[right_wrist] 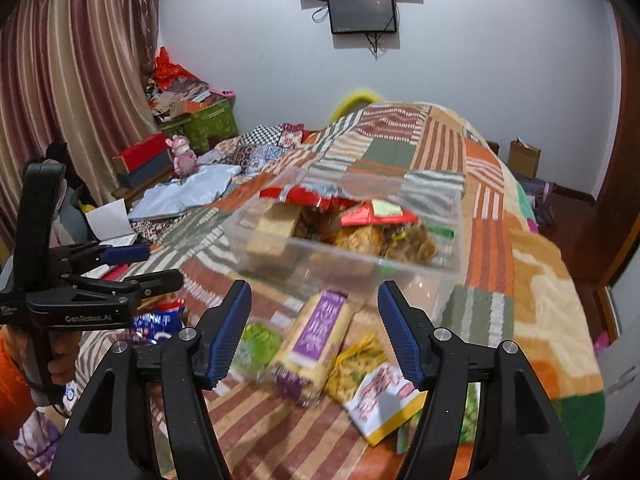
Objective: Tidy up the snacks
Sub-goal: 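Grasp the blue biscuit bag with the left gripper while the right grasps the purple-labelled roll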
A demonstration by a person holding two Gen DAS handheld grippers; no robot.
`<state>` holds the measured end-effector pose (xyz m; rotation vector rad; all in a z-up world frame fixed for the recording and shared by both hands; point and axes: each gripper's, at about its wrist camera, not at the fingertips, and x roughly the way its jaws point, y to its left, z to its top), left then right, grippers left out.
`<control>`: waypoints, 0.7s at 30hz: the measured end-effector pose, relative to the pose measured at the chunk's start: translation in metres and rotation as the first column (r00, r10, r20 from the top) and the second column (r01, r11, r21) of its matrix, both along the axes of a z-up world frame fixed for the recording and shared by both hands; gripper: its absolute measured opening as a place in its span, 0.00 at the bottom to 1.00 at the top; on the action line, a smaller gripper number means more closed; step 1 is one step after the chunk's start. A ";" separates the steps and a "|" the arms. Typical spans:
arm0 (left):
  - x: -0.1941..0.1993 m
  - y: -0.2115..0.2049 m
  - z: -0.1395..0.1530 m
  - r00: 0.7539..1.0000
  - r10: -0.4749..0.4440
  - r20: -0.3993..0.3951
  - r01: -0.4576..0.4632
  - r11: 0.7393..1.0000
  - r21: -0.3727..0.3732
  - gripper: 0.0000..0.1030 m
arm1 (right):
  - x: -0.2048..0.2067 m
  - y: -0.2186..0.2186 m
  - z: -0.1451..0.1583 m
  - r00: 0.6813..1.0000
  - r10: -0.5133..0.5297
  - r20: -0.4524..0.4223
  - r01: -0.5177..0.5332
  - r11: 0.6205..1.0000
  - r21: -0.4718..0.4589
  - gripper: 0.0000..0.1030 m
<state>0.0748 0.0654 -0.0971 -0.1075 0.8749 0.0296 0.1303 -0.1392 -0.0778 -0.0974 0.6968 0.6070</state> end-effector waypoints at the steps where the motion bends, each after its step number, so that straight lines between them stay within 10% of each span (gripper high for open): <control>1: -0.004 0.005 -0.004 1.000 0.008 -0.010 -0.008 1.000 -0.003 0.74 | -0.001 0.001 -0.004 1.000 0.001 -0.009 -0.001 1.000 0.001 0.60; 21: -0.063 0.017 -0.038 0.997 0.039 -0.065 -0.043 0.997 -0.066 0.74 | 0.006 0.001 -0.054 0.989 -0.025 -0.149 0.025 1.000 -0.002 0.60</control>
